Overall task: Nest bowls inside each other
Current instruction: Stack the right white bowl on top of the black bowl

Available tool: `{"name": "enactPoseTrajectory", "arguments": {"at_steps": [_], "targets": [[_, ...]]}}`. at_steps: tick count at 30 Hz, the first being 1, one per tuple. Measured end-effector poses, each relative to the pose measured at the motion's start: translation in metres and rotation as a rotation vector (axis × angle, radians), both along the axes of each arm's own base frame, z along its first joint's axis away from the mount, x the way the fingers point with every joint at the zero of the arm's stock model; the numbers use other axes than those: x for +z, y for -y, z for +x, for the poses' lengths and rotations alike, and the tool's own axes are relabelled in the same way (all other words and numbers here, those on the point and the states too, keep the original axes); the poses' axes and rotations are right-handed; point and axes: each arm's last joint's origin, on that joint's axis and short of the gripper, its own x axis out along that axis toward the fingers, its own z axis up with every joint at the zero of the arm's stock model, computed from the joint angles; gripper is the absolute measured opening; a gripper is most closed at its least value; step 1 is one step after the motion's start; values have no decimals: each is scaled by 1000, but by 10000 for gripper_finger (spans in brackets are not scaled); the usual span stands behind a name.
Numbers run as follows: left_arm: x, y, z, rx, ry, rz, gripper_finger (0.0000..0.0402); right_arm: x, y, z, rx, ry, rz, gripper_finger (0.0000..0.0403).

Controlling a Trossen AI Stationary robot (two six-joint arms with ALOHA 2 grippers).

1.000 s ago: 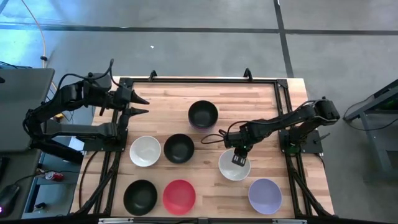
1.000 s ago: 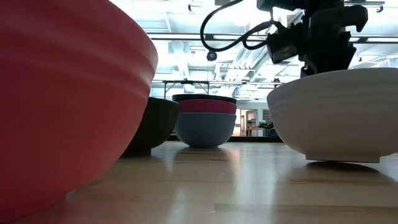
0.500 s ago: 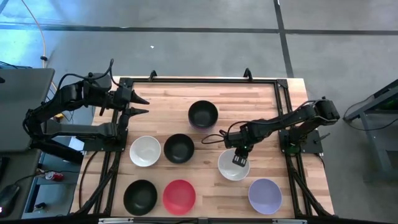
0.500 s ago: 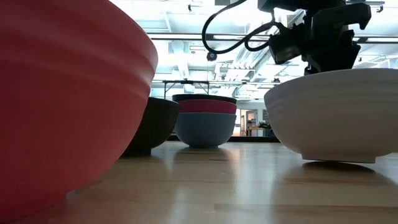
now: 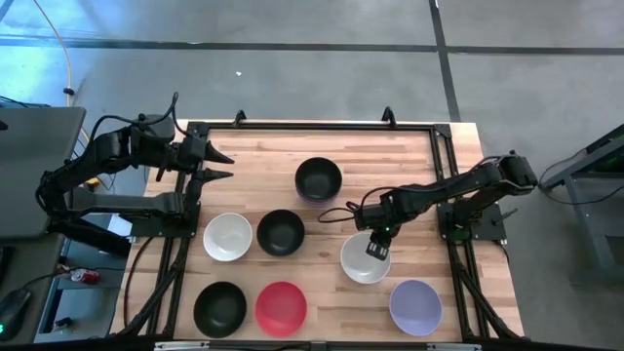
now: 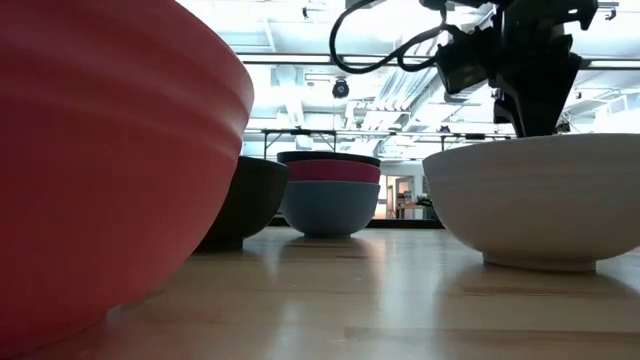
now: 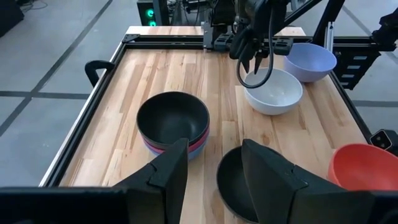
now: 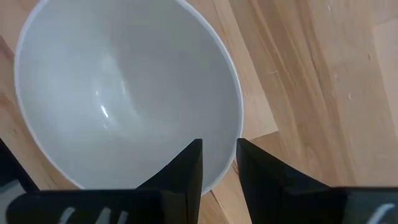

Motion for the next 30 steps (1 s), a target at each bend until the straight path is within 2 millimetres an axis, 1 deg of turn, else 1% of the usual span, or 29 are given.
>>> {"name": "enactPoseTrajectory", "arguments": {"at_steps": [3,8,11,15,21,30], "targets": [[0,0,0,0,0,0,141,0,0,0,0,-2,-1,97],[0,0,0,0,0,0,141,0,1,-1,-13,-10,-32,130],[0,0,0,0,0,0,141,0,2,-2,-23,-15,-46,142],[0,0,0,0,0,0,141,-1,2,-2,-29,-18,-47,144],[0,0,0,-5,-1,-14,141,-9,1,2,-24,-46,-52,144],[0,2,-3,-3,-2,-17,141,-11,1,4,-28,-41,-77,144]]}}
